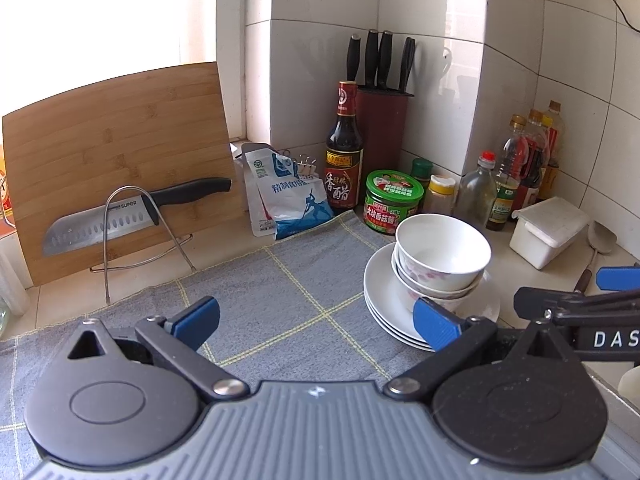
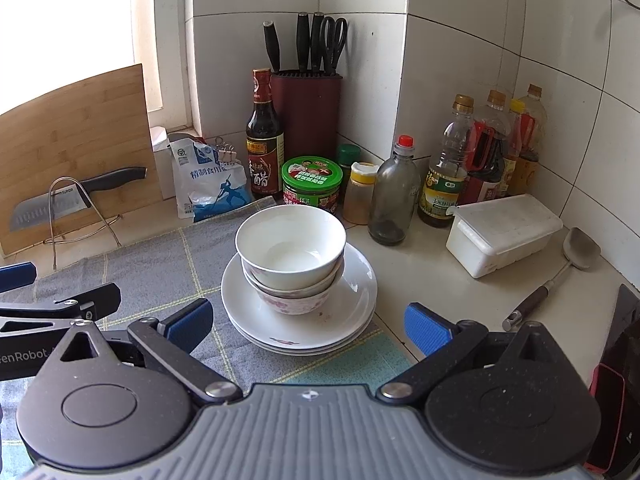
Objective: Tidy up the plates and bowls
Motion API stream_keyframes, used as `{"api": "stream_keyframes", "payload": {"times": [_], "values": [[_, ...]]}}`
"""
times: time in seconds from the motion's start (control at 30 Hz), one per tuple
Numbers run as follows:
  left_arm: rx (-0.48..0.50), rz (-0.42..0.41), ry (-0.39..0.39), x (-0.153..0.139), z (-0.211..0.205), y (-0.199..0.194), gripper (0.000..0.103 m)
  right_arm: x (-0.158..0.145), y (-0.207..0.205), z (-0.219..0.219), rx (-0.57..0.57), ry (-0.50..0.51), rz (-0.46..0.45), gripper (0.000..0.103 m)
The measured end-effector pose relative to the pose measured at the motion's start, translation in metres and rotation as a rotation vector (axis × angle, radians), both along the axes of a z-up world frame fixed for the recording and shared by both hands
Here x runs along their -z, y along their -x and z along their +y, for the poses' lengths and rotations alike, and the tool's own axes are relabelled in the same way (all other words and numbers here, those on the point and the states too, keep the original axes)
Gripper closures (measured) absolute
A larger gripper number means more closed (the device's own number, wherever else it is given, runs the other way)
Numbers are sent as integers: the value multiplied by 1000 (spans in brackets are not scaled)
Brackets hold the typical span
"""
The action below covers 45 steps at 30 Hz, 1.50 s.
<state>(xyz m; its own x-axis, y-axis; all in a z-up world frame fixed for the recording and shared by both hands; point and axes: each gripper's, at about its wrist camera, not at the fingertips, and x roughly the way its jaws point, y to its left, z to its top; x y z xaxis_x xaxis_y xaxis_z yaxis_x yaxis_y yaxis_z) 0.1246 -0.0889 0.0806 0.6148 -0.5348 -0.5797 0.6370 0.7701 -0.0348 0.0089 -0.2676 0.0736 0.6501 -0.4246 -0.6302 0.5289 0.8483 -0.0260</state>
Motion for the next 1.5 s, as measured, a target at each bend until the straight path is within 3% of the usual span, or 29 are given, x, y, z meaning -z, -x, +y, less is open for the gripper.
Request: {"api": "stream_keyframes", "payload": {"times": [1.5], "values": [[6,7,-12,2,-14,-2,1,-1,-1,-3,4,30,6,0]]}}
